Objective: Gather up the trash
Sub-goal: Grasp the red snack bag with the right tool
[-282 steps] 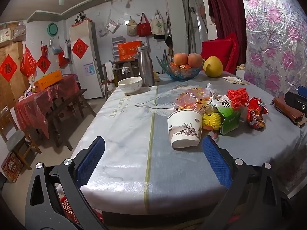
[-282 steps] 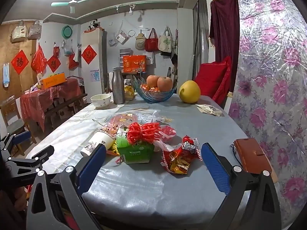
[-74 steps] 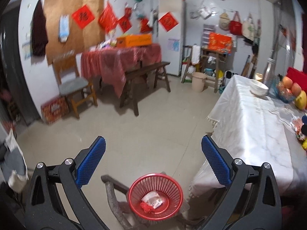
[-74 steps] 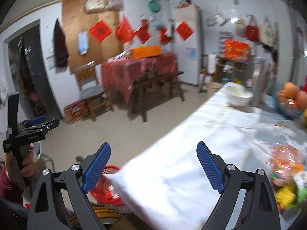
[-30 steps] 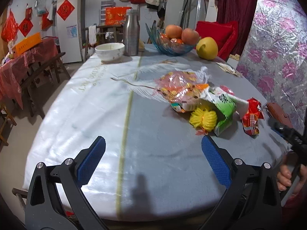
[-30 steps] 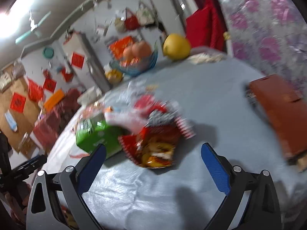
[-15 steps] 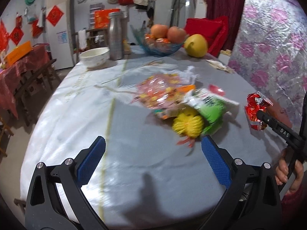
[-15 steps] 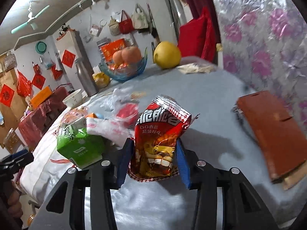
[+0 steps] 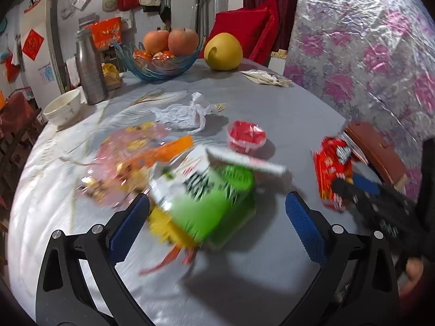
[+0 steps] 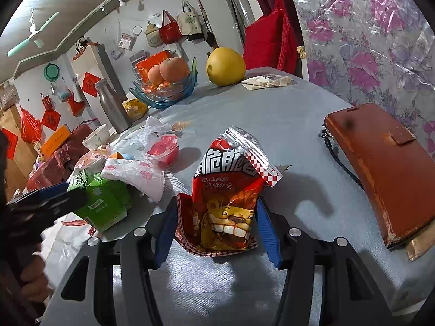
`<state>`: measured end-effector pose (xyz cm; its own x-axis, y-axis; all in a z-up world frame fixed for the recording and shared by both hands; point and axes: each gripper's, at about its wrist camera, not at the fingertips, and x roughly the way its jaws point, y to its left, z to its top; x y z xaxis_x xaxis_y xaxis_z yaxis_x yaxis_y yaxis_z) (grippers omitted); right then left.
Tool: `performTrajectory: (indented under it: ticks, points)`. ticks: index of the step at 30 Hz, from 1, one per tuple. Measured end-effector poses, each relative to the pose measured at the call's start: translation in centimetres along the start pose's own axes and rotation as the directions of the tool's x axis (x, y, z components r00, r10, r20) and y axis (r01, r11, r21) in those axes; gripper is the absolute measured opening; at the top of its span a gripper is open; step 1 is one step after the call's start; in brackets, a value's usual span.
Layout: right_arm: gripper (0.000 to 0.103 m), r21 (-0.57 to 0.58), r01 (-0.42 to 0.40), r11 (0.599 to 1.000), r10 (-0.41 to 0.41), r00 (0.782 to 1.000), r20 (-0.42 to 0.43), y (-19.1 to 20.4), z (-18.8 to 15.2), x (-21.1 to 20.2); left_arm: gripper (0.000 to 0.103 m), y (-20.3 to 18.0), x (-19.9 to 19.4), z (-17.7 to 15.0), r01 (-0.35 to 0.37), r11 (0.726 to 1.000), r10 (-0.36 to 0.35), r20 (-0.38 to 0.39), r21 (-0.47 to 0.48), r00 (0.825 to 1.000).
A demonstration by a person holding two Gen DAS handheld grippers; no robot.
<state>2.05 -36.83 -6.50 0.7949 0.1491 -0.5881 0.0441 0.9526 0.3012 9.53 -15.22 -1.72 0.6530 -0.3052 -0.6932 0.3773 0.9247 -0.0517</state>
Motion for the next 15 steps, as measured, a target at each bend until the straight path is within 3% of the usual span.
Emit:
performTrajectory:
  ticks: [5, 12, 15]
  points:
    - [0.059, 0.011, -0.012, 1.0, 0.012, 1.0, -0.007, -0.6, -0.3, 0.1, 0.096, 1.8, 0.9, -0.5, -0.142, 0.99, 0.142, -0.007, -0.008, 0.99]
    - [0.059, 0.027, -0.035, 0.999, 0.035, 0.999, -0.005, -0.9, -0.5, 0.0, 0.096, 8.1, -3.5, -3.3, -0.173, 0.975, 0.177, 0.014, -0.137, 0.984]
    - [0.062, 0.017, -0.021, 1.0, 0.022, 1.0, -0.013, -0.6, -0.6, 0.3, 0.096, 8.2, -5.3, -3.8, -0.123, 0.981, 0.133, 0.056, -0.153, 0.99]
